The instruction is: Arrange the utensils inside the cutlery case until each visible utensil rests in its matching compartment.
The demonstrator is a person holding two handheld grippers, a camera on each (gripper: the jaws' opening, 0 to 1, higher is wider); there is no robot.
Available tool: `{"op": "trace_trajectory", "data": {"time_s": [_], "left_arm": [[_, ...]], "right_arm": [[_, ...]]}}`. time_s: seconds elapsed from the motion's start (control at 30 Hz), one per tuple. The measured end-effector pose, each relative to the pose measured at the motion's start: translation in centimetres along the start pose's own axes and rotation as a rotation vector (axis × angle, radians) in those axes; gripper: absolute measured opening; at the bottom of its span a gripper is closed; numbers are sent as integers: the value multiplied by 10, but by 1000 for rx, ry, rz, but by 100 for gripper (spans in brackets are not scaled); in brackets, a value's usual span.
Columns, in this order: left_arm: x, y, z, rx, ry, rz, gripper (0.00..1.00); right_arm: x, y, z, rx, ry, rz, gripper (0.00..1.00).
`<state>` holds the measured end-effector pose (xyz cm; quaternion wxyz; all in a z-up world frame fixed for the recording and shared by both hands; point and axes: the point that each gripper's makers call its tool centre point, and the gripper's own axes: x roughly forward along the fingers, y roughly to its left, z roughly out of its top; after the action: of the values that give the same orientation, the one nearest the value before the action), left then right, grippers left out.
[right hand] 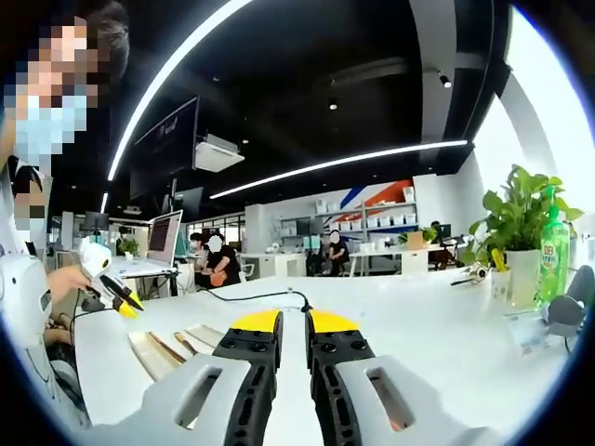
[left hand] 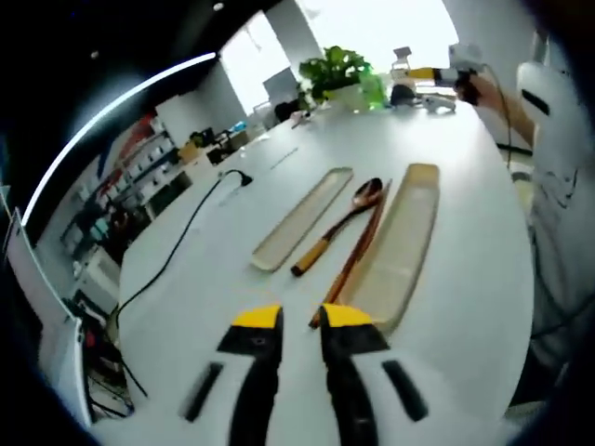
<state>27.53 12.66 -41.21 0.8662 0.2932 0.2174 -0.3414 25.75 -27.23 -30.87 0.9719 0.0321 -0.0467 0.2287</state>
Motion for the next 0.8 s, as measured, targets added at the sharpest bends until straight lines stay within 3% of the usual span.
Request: {"op": "trace_trajectory", "data": {"time_s": [0.8], "left_arm": [[27,-6,-17,201,146,-160,15]], "right_arm": [[-7,-3,-4,16,7,-9,9]]}}
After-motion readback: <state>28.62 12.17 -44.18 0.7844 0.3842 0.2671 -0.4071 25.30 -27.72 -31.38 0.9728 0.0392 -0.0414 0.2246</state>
